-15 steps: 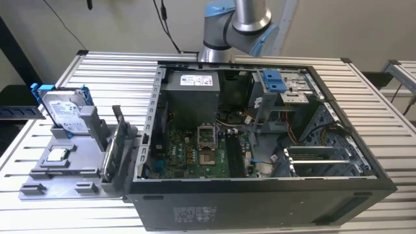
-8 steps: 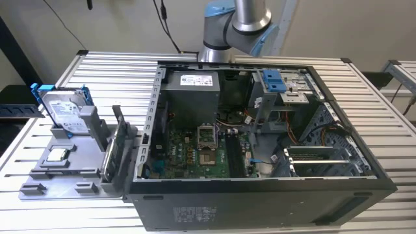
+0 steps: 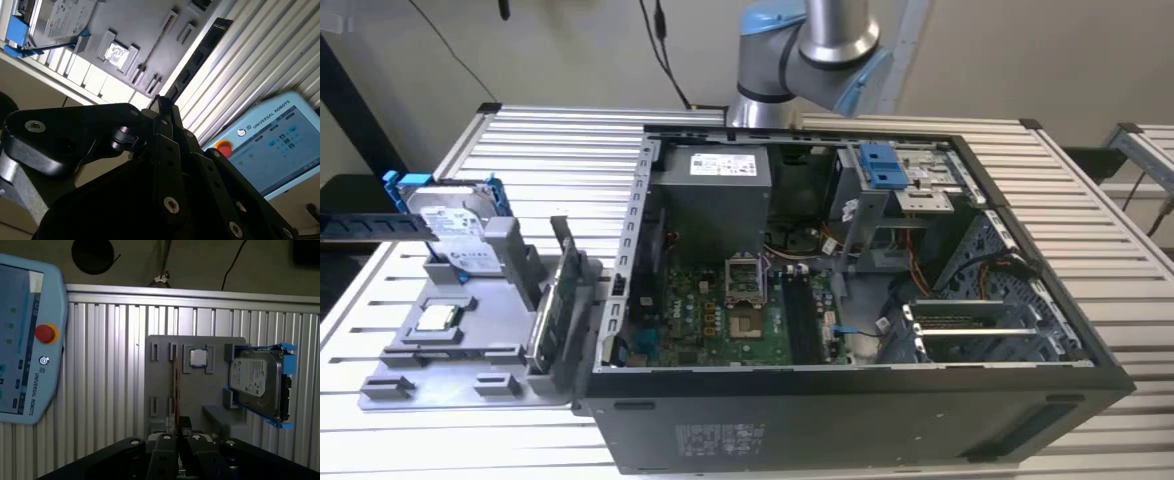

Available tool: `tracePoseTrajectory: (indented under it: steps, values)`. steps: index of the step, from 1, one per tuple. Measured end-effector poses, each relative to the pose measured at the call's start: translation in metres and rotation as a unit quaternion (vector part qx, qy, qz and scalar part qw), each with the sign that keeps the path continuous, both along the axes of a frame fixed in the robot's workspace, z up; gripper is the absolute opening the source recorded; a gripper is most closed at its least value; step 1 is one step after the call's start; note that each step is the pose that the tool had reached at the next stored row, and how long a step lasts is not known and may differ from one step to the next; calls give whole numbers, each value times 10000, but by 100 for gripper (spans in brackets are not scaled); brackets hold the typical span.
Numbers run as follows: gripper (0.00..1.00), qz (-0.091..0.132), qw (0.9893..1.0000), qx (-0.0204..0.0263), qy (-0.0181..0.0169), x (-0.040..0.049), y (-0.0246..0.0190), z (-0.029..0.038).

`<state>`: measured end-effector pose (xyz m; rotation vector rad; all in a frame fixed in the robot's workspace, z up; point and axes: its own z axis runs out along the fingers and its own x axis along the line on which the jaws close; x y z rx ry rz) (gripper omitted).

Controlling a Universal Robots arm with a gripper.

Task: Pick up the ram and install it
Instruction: 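Pick up the ram and move it above insertion slot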

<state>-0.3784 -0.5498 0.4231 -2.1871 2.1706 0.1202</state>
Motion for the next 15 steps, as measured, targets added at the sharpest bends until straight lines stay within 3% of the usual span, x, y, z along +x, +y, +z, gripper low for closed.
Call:
tracePoseTrajectory:
  steps: [10,15]
  values:
    - [14,0,10000,0,20,371,0,5]
    - [14,0,10000,1,21,486,0,5]
